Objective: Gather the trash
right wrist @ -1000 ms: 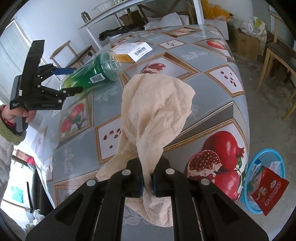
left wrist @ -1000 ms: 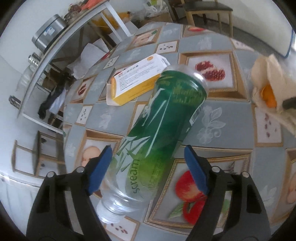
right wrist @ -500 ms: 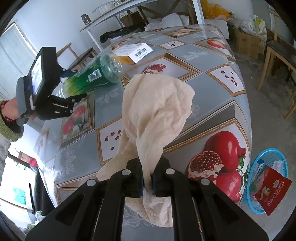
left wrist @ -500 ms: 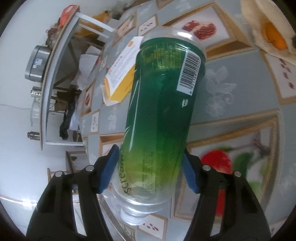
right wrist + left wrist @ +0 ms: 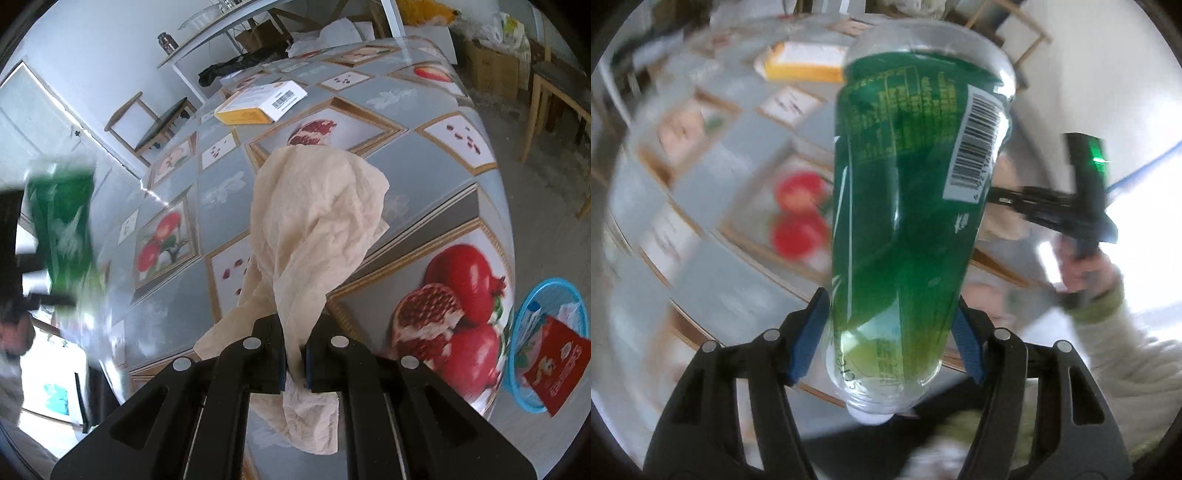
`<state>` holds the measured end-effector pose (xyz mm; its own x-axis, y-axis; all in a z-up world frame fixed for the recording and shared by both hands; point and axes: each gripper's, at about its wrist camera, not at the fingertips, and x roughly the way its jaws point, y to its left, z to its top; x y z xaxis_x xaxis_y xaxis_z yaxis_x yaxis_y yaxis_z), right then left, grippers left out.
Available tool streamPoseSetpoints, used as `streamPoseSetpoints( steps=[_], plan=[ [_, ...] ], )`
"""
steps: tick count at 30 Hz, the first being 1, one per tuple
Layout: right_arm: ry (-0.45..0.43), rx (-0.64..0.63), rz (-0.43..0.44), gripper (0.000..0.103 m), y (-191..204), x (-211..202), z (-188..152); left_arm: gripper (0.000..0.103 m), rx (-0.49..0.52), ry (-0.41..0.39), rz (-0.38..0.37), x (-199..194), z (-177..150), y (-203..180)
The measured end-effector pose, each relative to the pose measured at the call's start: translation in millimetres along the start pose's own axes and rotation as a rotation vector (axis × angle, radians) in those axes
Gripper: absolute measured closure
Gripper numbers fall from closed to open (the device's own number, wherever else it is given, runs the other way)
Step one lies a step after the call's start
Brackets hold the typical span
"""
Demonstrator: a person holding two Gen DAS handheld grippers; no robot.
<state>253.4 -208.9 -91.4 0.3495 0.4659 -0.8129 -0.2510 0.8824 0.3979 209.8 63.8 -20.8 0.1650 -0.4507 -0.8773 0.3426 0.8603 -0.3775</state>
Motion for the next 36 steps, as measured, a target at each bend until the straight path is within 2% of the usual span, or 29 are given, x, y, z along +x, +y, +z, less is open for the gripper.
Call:
streamPoseSetpoints(
  steps=[2,6,9,12,16,17,18,21,23,27,31,34,36],
  plan=[
    [0.010,-0.003,0.010,0.096,6,-1,-5,0.042,-0.072,-0.055,-0.070,4,-22,-3],
    [0.027,0.009,0.047,0.096,17,-6,-15,0.042,-0.233,-0.157,-0.147,17,-50,5],
    [0.051,0.010,0.080,0.096,25,-6,-20,0.043,-0.334,-0.219,-0.178,22,-60,14],
    [0.073,-0.028,0.094,0.095,39,-6,-27,0.044,-0.364,-0.264,-0.161,22,-71,11],
    [0.078,-0.100,0.016,0.092,52,-6,-35,0.045,-0.351,-0.301,-0.081,17,-78,5],
    [0.082,-0.108,0.002,0.086,53,-7,-37,0.045,-0.351,-0.309,-0.073,16,-78,5],
    [0.086,-0.117,-0.020,0.073,53,-8,-39,0.045,-0.349,-0.310,-0.066,15,-77,6],
    [0.064,-0.150,-0.074,0.044,52,-19,-44,0.045,-0.337,-0.317,-0.052,9,-71,12],
    [0.039,-0.182,-0.099,0.036,52,-30,-45,0.045,-0.334,-0.320,-0.056,9,-78,8],
    [-0.031,-0.262,-0.132,0.026,54,-53,-41,0.044,-0.344,-0.322,-0.084,16,-72,15],
    [-0.084,-0.415,-0.119,0.016,70,-57,-31,0.043,-0.345,-0.324,-0.096,15,-73,18],
    [-0.070,-0.503,-0.143,0.014,77,-38,-20,0.043,-0.351,-0.324,-0.105,15,-73,20],
    [-0.053,-0.500,-0.153,0.014,75,-26,-13,0.043,-0.355,-0.324,-0.110,16,-73,21]
  ],
)
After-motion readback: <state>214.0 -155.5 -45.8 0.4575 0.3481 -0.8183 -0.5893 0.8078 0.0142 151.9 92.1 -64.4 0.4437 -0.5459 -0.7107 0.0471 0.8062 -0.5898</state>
